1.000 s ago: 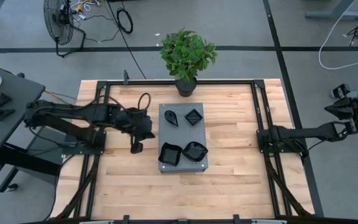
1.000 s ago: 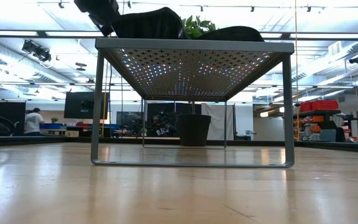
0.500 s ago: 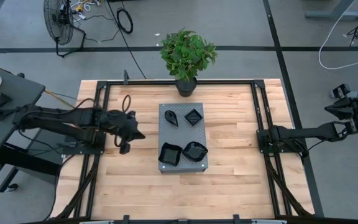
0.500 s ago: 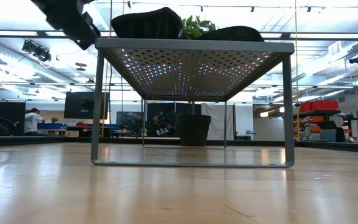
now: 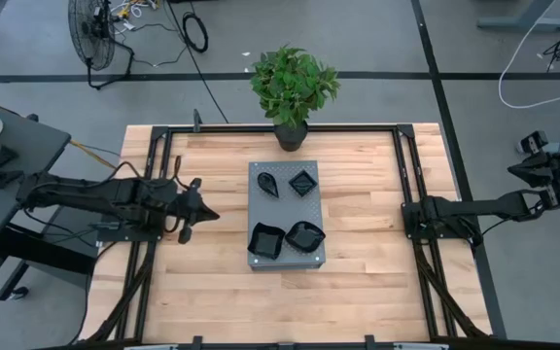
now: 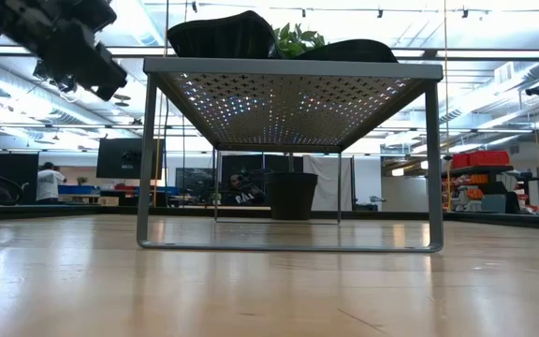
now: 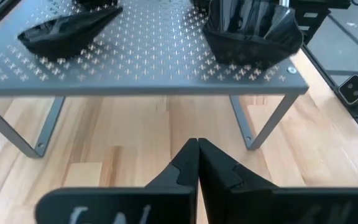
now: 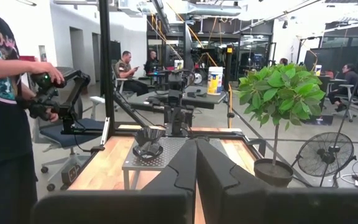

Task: Pick & Place Mini shaped plates
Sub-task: Return to Home Position

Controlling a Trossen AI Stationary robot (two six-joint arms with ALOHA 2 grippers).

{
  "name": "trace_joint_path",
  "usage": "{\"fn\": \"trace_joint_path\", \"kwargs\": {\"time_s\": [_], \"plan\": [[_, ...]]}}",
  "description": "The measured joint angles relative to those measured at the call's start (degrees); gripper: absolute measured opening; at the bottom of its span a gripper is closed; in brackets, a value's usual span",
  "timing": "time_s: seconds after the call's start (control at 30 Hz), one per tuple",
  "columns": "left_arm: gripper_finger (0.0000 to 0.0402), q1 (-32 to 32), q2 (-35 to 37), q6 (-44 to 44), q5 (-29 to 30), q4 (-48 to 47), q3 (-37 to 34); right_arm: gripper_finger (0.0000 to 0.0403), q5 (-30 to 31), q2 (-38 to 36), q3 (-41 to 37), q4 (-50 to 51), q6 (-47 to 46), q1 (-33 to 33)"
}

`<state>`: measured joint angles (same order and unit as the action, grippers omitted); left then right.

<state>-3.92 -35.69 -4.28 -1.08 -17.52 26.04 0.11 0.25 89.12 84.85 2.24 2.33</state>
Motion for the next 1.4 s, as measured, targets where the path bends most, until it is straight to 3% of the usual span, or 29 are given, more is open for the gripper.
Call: {"fn": "trace_joint_path", "kwargs": {"time_s": [0.23,0.6,1.4], "plan": [[0.0006,0.0,6.2,0.0,0.0,8.7,-9.1,0.0016,0.0,0.0,0.0,0.0,0.0,0.0],[0.0004,0.0,10.0,0.9,4.5,20.4,-19.0,0.0016,0.0,0.0,0.0,0.0,0.0,0.0],[0.0006,0.0,22.9,5.0,5.5,20.5,-25.0,0.0016,0.0,0.0,0.0,0.0,0.0,0.0]]}}
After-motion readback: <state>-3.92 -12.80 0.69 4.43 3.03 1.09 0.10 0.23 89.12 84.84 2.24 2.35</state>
